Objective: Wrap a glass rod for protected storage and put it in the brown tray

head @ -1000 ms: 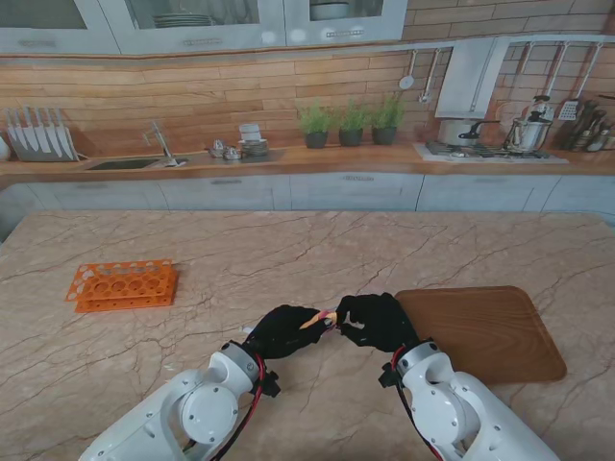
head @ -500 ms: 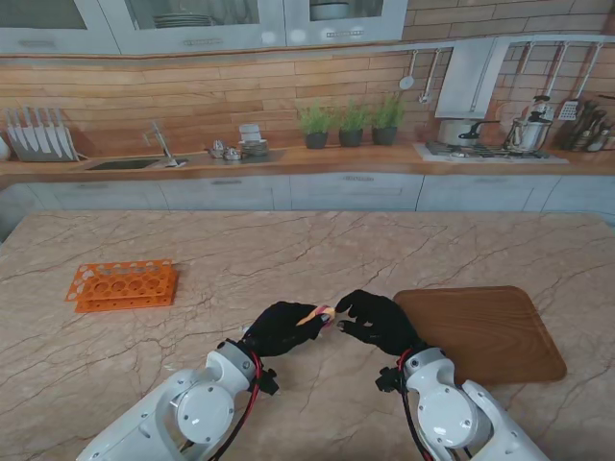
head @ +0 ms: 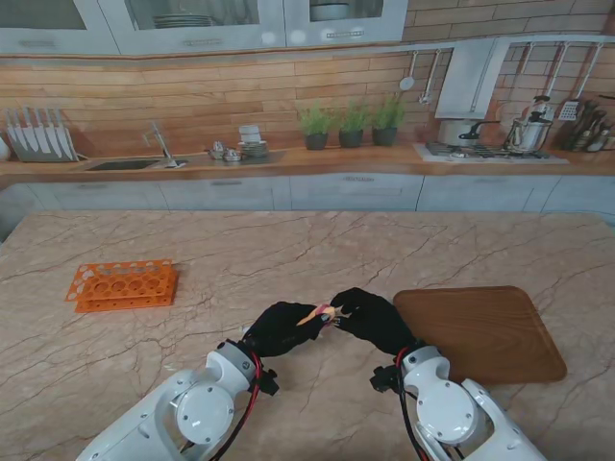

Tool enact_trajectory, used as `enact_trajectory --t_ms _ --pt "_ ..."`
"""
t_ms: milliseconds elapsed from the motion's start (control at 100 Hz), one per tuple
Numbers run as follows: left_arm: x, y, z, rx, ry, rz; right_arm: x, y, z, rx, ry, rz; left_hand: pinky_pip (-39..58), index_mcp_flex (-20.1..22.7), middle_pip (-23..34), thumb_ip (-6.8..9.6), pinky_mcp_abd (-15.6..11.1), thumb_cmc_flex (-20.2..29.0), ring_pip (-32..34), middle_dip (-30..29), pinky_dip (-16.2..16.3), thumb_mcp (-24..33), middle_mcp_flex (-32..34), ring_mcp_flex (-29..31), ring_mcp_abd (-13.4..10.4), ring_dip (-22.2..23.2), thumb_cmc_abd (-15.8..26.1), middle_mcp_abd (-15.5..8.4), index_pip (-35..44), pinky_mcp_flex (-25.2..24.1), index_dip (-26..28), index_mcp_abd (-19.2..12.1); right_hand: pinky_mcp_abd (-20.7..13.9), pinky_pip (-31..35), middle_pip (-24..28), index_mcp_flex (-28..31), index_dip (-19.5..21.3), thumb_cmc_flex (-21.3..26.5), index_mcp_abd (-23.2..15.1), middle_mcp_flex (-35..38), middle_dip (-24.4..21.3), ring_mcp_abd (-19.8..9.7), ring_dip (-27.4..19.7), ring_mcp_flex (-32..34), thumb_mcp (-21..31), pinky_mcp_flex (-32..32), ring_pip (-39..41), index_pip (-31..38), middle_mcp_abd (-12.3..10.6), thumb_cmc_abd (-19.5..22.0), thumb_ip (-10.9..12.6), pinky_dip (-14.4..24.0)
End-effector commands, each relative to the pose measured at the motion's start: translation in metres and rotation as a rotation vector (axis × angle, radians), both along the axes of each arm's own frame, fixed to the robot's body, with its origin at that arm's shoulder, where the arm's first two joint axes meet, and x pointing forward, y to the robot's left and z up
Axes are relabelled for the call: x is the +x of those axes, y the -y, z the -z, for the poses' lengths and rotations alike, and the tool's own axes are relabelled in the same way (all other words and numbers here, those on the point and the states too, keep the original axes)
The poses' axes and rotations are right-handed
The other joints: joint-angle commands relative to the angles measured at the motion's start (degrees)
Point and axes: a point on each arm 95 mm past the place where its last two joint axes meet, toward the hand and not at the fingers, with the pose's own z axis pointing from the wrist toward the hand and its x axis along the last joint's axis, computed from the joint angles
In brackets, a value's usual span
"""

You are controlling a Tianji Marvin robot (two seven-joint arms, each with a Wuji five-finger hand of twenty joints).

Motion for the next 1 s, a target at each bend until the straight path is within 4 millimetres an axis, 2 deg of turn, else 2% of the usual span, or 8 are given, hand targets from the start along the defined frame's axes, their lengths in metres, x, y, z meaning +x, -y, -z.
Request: enact_trajectory --t_ms 0,180,210,340,450,630,690,990 --pt "-0.005 0.004 0.002 -0.005 -0.014 0.008 0.003 -0.007 -0.003 0.025 -0.003 -0.001 15.01 2.90 2.01 0.35 0.62 0.97 5.09 0.94 1.06 0.02 1.05 0.73 -1.59 0.49 0.68 -1.23 1.54 0.70 0.60 1.89 -1.63 -0.76 -0.07 0.39 0.61 -1.79 -0.84 -0.21 -0.08 -1.70 1.02 -0.72 0.99 -0.35 -0.41 -0.37 -1.10 1.35 1.79 1.75" --pt "-0.007 0.006 0.005 -0.006 -0.027 0.009 0.008 -0.012 -0.003 0.049 -0.016 -0.008 15.01 2.78 2.00 0.20 0.72 1.13 5.09 0.94 0.95 -0.37 1.05 0.73 -1.59 0.49 0.71 -1.23 1.48 0.66 0.64 1.84 -1.52 -0.88 0.18 2.12 -0.46 -0.16 -1.65 0.81 0.03 -1.57 1.10 -0.20 0.19 -0.29 -0.25 0.40 -1.04 1.08 -0.49 2.16" --pt "-0.007 0.007 0.005 -0.007 -0.030 0.009 0.009 -0.013 -0.003 0.050 -0.019 -0.011 15.01 2.75 2.00 0.17 0.72 1.21 5.09 0.94 0.94 -0.39 1.05 0.73 -1.59 0.49 0.63 -1.23 1.45 0.66 0.64 1.83 -1.44 -1.05 0.10 2.03 -2.60 0.03 -1.75 0.83 0.07 -1.57 1.09 -0.18 0.42 -0.05 -0.30 1.84 -1.02 0.88 -1.41 2.62" --pt "-0.008 0.008 0.006 -0.012 -0.035 0.008 0.011 -0.017 -0.002 0.052 -0.037 -0.021 15.01 2.71 2.00 -0.02 0.72 1.36 5.09 0.94 0.89 -0.63 1.05 0.73 -1.59 0.49 0.69 -1.23 1.40 0.66 0.64 1.91 -1.17 -1.02 0.38 3.12 -4.47 2.65 -2.50 1.66 0.20 -1.51 1.04 0.25 -0.38 0.20 -0.28 4.35 -0.96 0.29 -3.39 2.78" --pt "-0.009 0.009 0.006 -0.014 -0.038 0.007 0.012 -0.020 -0.001 0.059 -0.054 -0.031 15.01 2.57 2.00 -0.19 0.69 1.51 5.09 0.94 0.85 -0.83 1.05 0.73 -1.59 0.49 0.70 -1.23 1.35 0.66 0.65 1.86 -1.02 -1.09 0.39 3.43 -5.18 3.01 -2.45 1.79 0.21 -1.50 0.99 0.18 -0.26 0.05 -0.36 4.98 -0.90 -0.41 -3.41 2.77" --pt "-0.008 0.009 0.007 -0.012 -0.035 -0.003 0.010 -0.020 0.001 0.065 -0.085 -0.059 15.01 2.55 2.00 -0.40 0.70 1.61 5.09 0.94 0.78 -1.08 1.05 0.73 -1.59 0.49 0.69 -1.23 1.33 0.65 0.67 1.90 -0.69 -2.75 -0.58 3.27 -5.27 0.67 -1.29 0.91 0.00 -1.72 0.44 -0.75 2.67 -0.88 -1.81 3.12 -1.26 -2.35 -0.22 2.10" --pt "-0.008 0.009 0.007 -0.012 -0.035 -0.007 0.009 -0.019 0.001 0.072 -0.096 -0.072 15.01 2.49 2.00 -0.45 0.72 1.72 5.09 0.94 0.73 -1.11 1.05 0.73 -1.59 0.49 0.68 -1.23 1.30 0.65 0.67 1.90 -0.65 -4.43 -1.37 3.12 -0.66 -0.33 -0.54 0.36 0.17 -2.03 -0.32 -1.07 2.81 -1.41 -3.77 -0.23 -1.53 -2.53 2.77 1.90" --pt "-0.009 0.008 0.008 -0.008 -0.050 -0.023 0.006 -0.020 0.002 0.145 -0.145 -0.098 15.01 2.34 2.00 -0.90 0.74 2.01 5.09 0.95 0.54 -1.48 1.05 0.73 -1.59 0.49 0.71 -1.23 1.21 0.64 0.71 1.95 0.15 -12.29 -5.22 0.90 0.78 -0.28 -0.86 -2.17 -1.07 -3.00 -4.17 -3.06 1.78 -2.51 -12.70 -2.87 -2.19 -3.74 4.12 0.02"
